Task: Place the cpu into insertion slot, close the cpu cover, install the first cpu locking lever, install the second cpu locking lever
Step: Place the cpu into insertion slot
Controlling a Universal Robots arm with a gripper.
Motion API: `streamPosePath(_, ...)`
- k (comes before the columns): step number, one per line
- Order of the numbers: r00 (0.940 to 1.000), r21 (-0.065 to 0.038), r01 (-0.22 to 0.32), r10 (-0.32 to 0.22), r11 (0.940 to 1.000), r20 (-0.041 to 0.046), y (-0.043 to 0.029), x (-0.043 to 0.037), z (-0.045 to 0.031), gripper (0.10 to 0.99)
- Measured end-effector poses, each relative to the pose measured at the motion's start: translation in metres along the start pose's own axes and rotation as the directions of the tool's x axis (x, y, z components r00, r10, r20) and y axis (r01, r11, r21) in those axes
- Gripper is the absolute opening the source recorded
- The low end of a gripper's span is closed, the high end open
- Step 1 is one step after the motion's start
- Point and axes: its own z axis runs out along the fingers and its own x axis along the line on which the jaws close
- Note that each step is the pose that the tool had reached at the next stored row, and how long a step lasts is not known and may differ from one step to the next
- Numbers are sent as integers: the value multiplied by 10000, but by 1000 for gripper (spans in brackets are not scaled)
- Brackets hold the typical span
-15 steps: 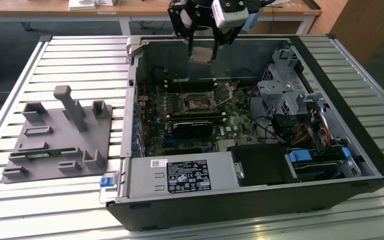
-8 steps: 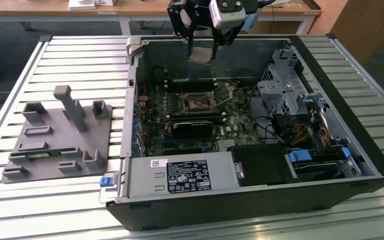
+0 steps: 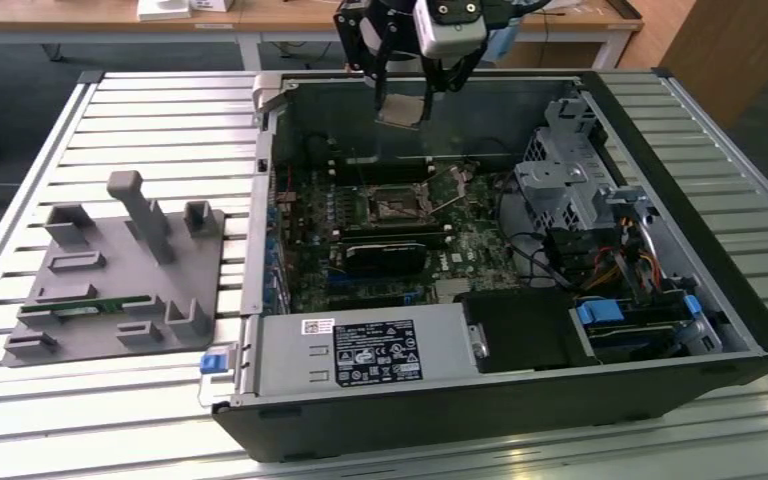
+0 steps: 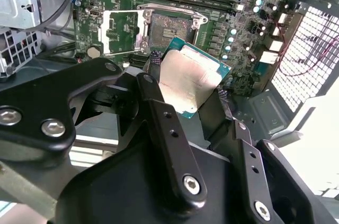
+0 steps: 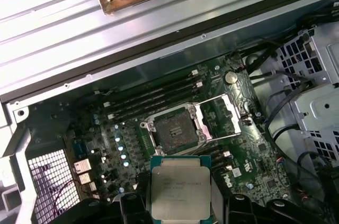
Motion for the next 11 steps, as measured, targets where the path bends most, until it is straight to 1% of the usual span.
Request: streamPosePath(11,9987,-1,-498,498,9988,47,-5,11,0,537)
